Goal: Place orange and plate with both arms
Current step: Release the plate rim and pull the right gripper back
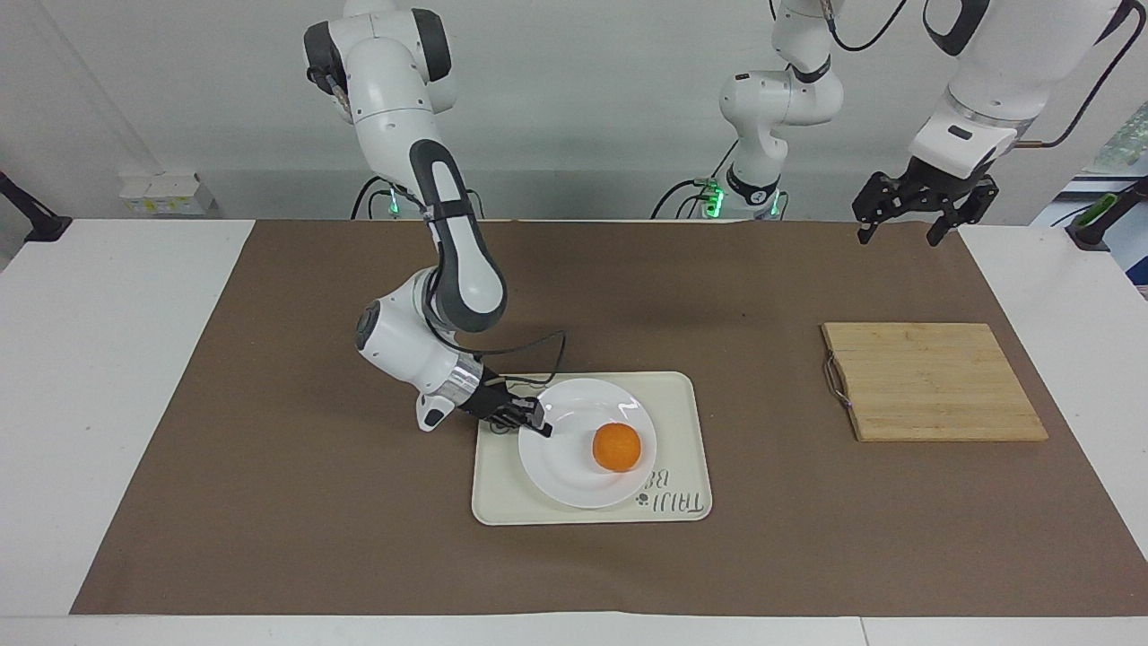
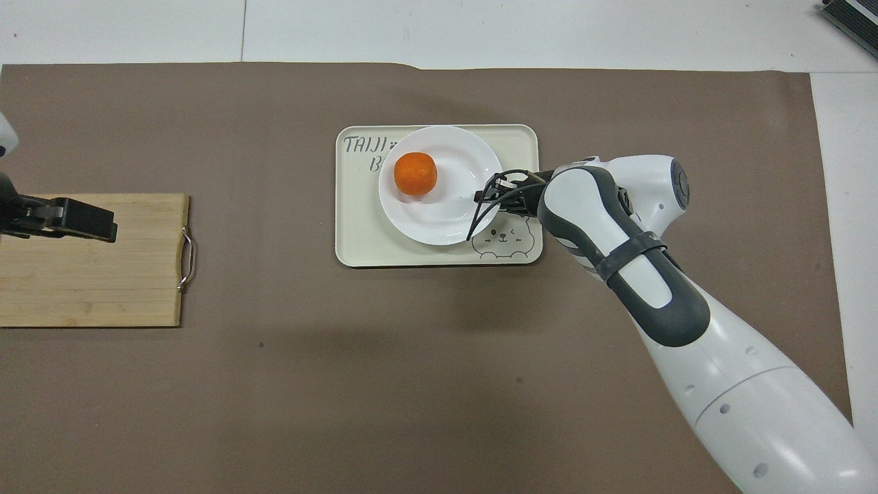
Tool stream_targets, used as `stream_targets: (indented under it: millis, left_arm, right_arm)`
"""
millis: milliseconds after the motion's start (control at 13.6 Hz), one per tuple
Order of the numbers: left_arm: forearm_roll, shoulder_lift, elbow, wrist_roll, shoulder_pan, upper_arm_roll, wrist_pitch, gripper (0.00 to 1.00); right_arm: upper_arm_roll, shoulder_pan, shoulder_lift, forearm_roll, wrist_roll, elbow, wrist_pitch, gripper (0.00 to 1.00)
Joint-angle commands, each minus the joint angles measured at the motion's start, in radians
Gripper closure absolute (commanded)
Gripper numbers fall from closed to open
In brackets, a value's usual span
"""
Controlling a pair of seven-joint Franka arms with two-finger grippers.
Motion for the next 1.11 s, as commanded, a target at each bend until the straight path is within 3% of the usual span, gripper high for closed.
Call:
stream_targets:
  millis: [0,221,443,811,1033]
  left_arm:
    - [-0.003,0.002,0.012,0.000,0.009,-0.002,-0.001,0.00]
    - [-0.004,0.002,0.012,0.000,0.009,-0.002,-0.001,0.00]
    - [-0.004,0.002,0.012,0.000,0.010,-0.002,0.004,0.00]
    - [-0.003,0.002,0.012,-0.001,0.010,-0.002,0.005,0.00]
    - [-0.003,0.002,0.012,-0.003,0.010,0.000,0.005,0.00]
  right_arm:
    - [0.002,-0.010,-0.041,-0.045,0.032,0.009,0.001,0.00]
    - [-0.001,-0.039,-0.103,-0.122,0.034,0.003,-0.023,0.00]
    - [-0.008,-0.076,-0.162,-0.313,0.093,0.012,-0.083,0.00]
    - [-0.017,-0.166,-0.245,-0.634,0.148,0.094,-0.311,0.00]
    - [-0.016,-0.186,-0.282,-0.901,0.144,0.179,-0.497,0.00]
